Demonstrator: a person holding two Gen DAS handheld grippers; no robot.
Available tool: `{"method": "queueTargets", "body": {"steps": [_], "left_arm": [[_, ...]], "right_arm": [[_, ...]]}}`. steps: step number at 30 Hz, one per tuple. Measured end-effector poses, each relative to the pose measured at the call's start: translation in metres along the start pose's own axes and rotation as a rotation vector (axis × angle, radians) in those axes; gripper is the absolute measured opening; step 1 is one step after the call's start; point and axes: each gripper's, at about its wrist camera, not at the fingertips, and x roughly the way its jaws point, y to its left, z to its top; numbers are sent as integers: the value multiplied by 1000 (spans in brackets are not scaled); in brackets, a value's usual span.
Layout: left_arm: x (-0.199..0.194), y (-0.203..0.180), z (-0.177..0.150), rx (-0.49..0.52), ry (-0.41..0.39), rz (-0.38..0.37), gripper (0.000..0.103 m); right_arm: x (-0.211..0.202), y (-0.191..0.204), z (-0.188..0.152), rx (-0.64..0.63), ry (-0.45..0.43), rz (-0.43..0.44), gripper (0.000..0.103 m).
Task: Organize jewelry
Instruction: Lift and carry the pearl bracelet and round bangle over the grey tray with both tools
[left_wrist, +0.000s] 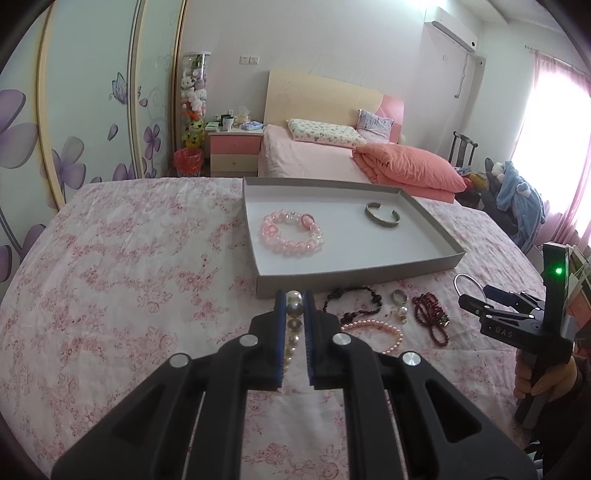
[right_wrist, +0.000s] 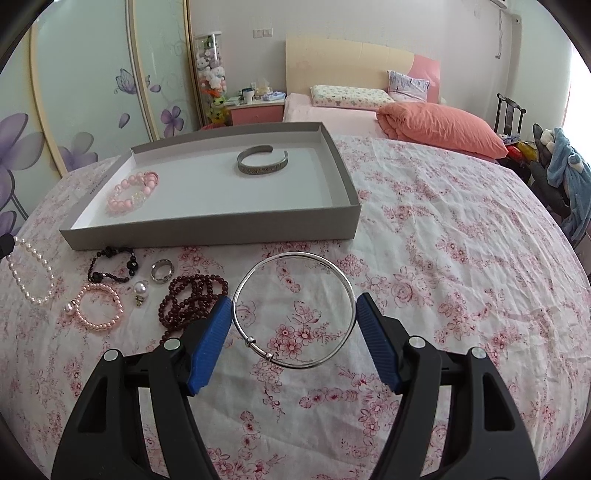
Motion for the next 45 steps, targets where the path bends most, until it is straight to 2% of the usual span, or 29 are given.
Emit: {"method": "queueTargets", "body": {"steps": [14,30,45], "left_arm": [[-12,-9,6,7,-43,-25,10],[-22,-35,29,43,-114,-53,10],[-18,-56,62,65,-182,-55,10]], "right_arm": [[-36,15,10,-36,-169,1,69],[-68,23,27,-27,-364,24,69],[-80,24,54,-6,-471,43,69]]}}
